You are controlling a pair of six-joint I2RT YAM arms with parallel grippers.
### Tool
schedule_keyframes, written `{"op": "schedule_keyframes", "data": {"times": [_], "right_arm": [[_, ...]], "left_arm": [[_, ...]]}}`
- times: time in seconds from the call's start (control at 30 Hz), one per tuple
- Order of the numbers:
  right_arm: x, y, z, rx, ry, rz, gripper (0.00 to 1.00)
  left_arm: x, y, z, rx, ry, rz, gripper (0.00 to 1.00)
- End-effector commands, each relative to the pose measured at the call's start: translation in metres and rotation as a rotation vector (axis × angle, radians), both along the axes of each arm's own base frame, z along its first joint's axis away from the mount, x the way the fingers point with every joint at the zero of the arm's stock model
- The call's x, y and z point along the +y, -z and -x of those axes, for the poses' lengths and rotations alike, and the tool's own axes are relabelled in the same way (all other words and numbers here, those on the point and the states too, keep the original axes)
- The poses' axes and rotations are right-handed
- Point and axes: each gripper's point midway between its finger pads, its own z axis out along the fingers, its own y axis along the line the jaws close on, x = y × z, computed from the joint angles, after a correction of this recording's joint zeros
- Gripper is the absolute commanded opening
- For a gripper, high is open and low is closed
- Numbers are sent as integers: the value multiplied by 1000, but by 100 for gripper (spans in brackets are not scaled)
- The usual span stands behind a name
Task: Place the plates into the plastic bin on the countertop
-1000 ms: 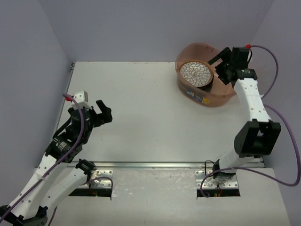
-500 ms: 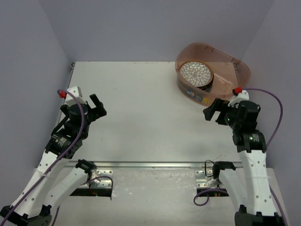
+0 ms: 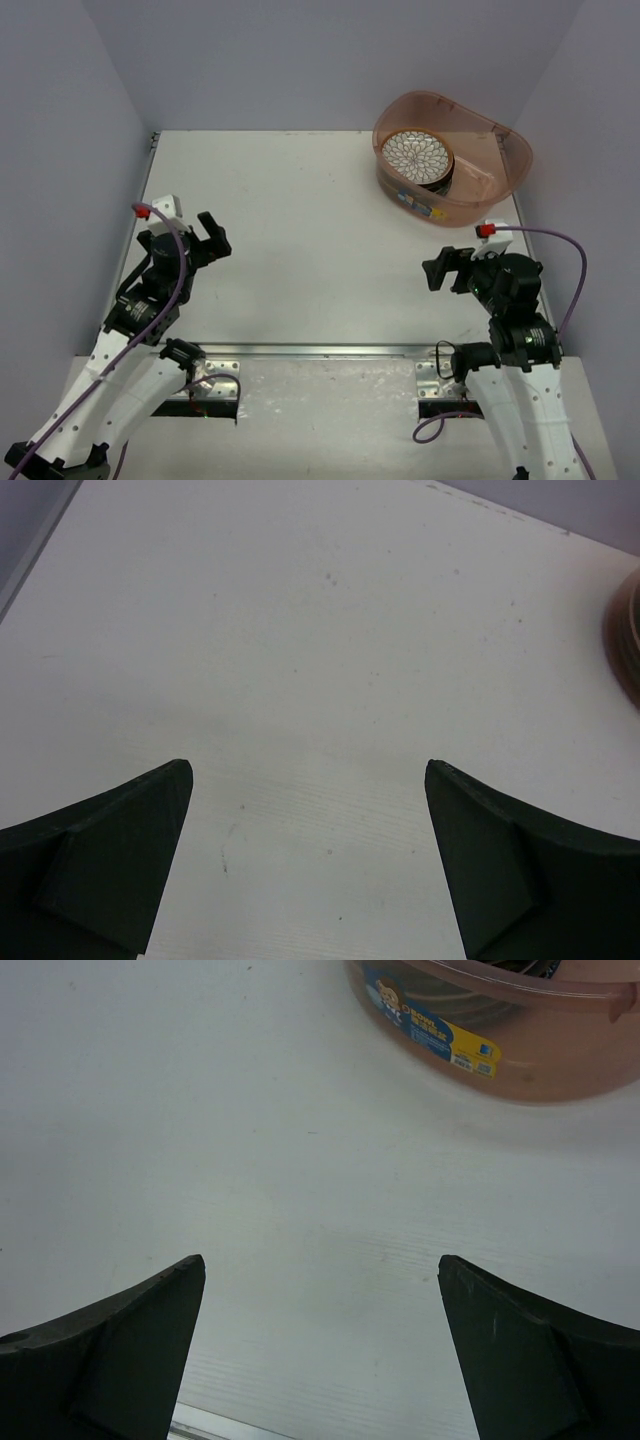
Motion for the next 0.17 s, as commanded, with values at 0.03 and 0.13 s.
{"op": "schedule_keyframes", "data": {"times": [0.03,0.13], "right_arm": [[-4,-11,-8,-67,15,22,99],[-5,-10,-8,-55,20,22,99]], "left_arm": [[-9,-15,-8,-67,52,23,100],[-9,-15,-7,-66,52,24,100]]}}
